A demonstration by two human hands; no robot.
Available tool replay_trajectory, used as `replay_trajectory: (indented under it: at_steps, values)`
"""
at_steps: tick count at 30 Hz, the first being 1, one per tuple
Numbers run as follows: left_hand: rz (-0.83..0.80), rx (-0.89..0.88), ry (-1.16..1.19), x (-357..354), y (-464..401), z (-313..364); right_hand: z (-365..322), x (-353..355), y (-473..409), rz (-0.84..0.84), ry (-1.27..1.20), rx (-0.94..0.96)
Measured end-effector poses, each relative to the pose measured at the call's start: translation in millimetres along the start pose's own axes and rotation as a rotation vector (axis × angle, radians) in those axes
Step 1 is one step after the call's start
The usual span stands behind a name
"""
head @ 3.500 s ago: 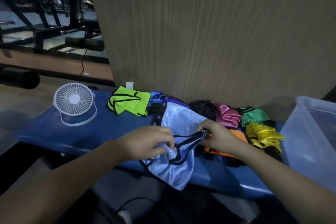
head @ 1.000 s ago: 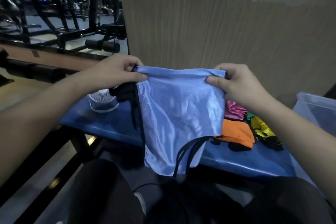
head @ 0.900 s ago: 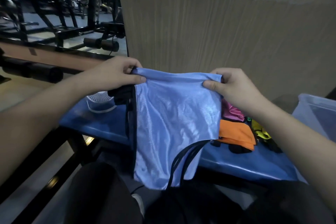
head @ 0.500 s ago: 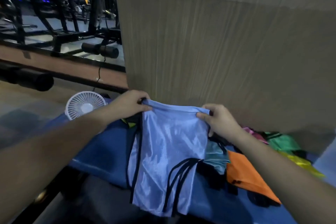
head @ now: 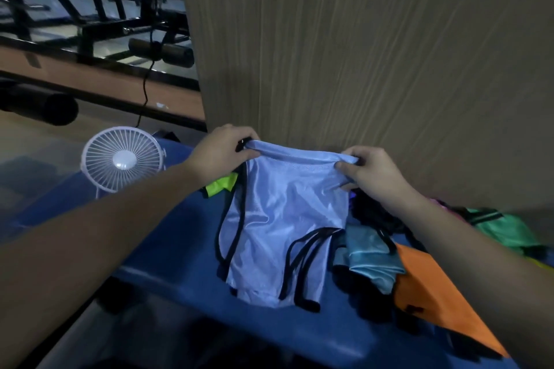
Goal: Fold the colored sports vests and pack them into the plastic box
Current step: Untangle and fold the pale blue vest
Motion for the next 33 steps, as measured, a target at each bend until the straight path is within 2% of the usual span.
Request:
replay_trajectory:
  at_steps: [4,10,14,17,20,22,24,26,31,33]
  values:
    - [0.095,-0.129,-0.053,8,39,15,-16,-3,40,-0.053,0.305,0.218]
    - [0.139,-0.324,-0.215,10,124,35,-17,-29,122,-0.183,0.417,0.489]
    - [0.007,-0.462,-0.301,-18,165,37,7,-55,159,-0.294,0.678,0.522]
    - [-0.113,-0.476,-0.278,-33,182,33,25,-69,170,-0.422,0.845,0.494]
    - [-0.089,-0.453,-0.186,-24,188,38,34,-73,173,-0.541,0.917,0.394]
    - [-0.010,-0.427,-0.131,-13,183,42,24,-70,170,-0.504,0.833,0.394]
    - [0.066,-0.373,-0.102,-6,171,45,11,-66,161,-0.399,0.740,0.418]
    - [0.072,-0.308,-0.099,-11,154,45,6,-67,146,-0.318,0.754,0.432]
    - [-0.228,-0.329,-0.277,-72,122,49,32,-101,129,-0.430,0.929,0.295]
    - [-0.337,-0.319,-0.343,-92,120,39,45,-111,128,-0.445,0.984,0.299]
Point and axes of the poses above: each hand's wrist, its own y-axis away from the middle knuckle, its own x-axis out of the back of the hand, z = x × y, the point moved 7 cm from there along -y, towards the middle knuckle, and after that the axes turned 10 degrees about -y, right-handed, at the moved point
